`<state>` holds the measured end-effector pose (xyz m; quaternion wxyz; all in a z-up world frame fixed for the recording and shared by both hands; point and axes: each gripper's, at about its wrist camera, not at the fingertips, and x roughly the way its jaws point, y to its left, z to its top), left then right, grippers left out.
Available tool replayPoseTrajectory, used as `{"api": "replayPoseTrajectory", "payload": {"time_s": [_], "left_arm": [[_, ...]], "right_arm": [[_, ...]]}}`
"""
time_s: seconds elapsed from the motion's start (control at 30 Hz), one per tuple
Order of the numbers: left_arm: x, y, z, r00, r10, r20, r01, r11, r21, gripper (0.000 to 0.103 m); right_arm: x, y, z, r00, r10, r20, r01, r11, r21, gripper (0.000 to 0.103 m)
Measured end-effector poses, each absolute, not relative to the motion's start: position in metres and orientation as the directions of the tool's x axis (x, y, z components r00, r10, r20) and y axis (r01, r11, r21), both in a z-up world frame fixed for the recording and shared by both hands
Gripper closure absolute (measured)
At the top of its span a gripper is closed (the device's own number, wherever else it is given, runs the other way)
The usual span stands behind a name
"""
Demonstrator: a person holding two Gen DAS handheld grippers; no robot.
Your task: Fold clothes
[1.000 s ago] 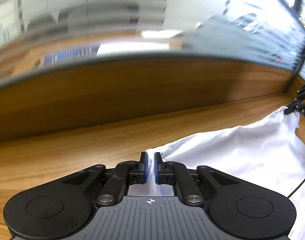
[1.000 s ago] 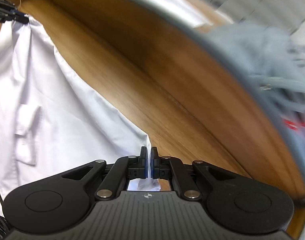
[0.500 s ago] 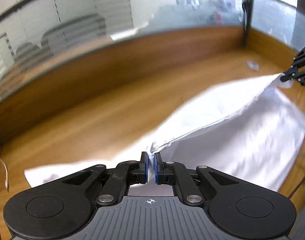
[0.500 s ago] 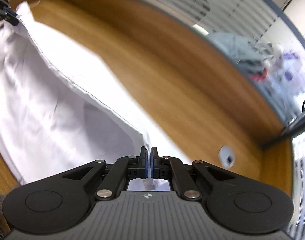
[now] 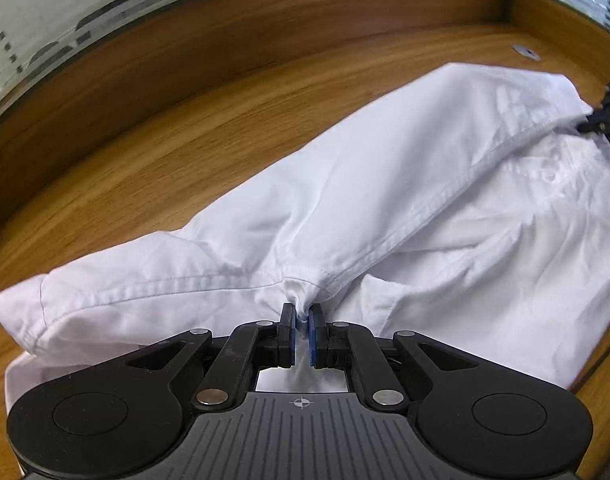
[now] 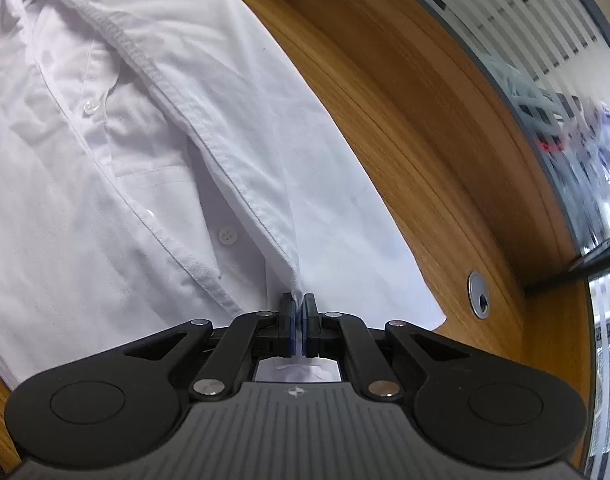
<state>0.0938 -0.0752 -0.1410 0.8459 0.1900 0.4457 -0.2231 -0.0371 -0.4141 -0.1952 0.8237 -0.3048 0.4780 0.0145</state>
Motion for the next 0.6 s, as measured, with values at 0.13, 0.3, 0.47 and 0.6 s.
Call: {"api": "replayPoseTrajectory", "payload": {"time_s": [0.13, 0.3, 0.47, 0.6], "left_arm": [[0.092, -0.063, -0.128, 0.505, -0.238, -0.830, 0.496, 0.867, 0.053, 0.088], [0.077, -0.035, -0.095, 0.569, -0.264, -0.779, 0.380, 0.924, -0.035, 0.073], [0.089, -0.024, -0.085, 0.687, -0.126, -0.716, 0.132, 0.990, -0.048, 0.058], [0.104, 0.004, -0.080, 0.716, 0.005, -0.698, -0.023, 1.000, -0.016, 0.055]], "right_arm": [[-0.036, -0.416, -0.181, 0.518, -0.261, -0.815, -0.307, 0.833, -0.461, 0.082], [-0.064, -0.402, -0.133, 0.545, -0.196, -0.815, -0.219, 0.905, -0.364, 0.061], [-0.049, -0.390, -0.107, 0.588, -0.150, -0.795, -0.141, 0.949, -0.283, 0.057], [-0.038, -0.371, -0.099, 0.593, -0.086, -0.801, -0.144, 0.967, -0.211, 0.057]]}}
